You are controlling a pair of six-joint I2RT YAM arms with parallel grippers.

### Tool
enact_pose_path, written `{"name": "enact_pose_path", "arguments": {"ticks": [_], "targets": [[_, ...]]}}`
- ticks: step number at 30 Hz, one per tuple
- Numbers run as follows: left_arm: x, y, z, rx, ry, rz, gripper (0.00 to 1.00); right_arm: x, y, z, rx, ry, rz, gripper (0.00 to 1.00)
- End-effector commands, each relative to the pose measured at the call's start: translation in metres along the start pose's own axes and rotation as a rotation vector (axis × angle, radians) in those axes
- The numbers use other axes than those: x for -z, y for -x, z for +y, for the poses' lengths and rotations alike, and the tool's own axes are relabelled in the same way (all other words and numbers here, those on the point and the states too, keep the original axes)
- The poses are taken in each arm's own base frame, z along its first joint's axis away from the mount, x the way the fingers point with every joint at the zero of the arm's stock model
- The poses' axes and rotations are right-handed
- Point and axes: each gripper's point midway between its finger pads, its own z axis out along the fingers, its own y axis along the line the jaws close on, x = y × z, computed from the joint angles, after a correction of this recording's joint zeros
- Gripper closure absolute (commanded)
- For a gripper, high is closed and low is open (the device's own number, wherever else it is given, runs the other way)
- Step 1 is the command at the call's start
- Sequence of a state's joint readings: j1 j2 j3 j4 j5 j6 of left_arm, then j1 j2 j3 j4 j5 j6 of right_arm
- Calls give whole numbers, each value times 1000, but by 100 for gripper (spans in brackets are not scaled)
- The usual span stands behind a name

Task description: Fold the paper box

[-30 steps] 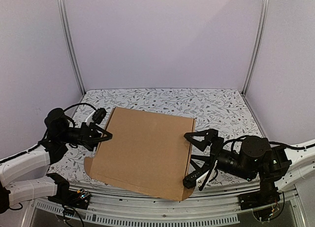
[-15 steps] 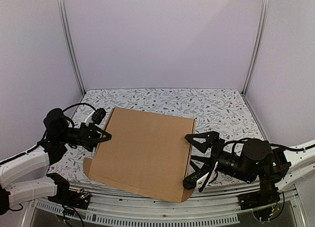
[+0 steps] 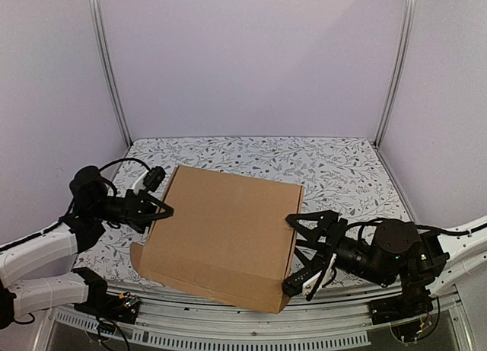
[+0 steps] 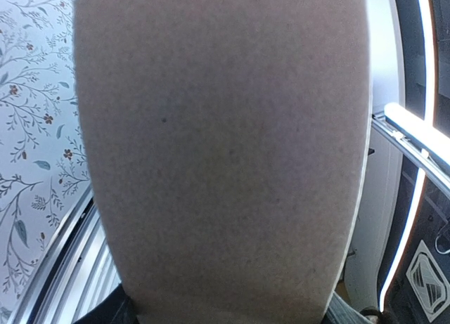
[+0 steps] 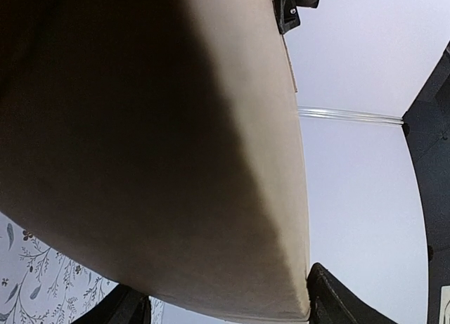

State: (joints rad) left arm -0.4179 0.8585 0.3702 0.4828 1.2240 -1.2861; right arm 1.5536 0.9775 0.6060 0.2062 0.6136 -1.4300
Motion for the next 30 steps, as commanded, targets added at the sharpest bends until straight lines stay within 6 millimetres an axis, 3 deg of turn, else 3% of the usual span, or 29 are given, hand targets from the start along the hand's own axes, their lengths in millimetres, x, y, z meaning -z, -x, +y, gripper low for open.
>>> {"name": "enact_pose_path", "arguments": {"ticks": [1, 6, 12, 22, 24, 30], "targets": [[-5, -3, 5, 51, 14, 29, 55, -1, -1, -12, -25, -49, 25, 34], [-5, 0, 7, 46, 24, 16, 38, -1, -2, -11, -29, -48, 38, 43], [-3, 2, 6, 6, 59, -3, 20, 1, -3, -13, -41, -53, 46, 46], [0, 1, 9, 14, 73, -9, 15, 2, -2, -15, -69, -42, 50, 55], [2, 4, 7, 19, 79, -22, 1, 3, -2, -15, -80, -37, 51, 56], [14, 16, 0, -50, 217, -67, 0, 10, -5, -20, -165, -8, 45, 59]]}}
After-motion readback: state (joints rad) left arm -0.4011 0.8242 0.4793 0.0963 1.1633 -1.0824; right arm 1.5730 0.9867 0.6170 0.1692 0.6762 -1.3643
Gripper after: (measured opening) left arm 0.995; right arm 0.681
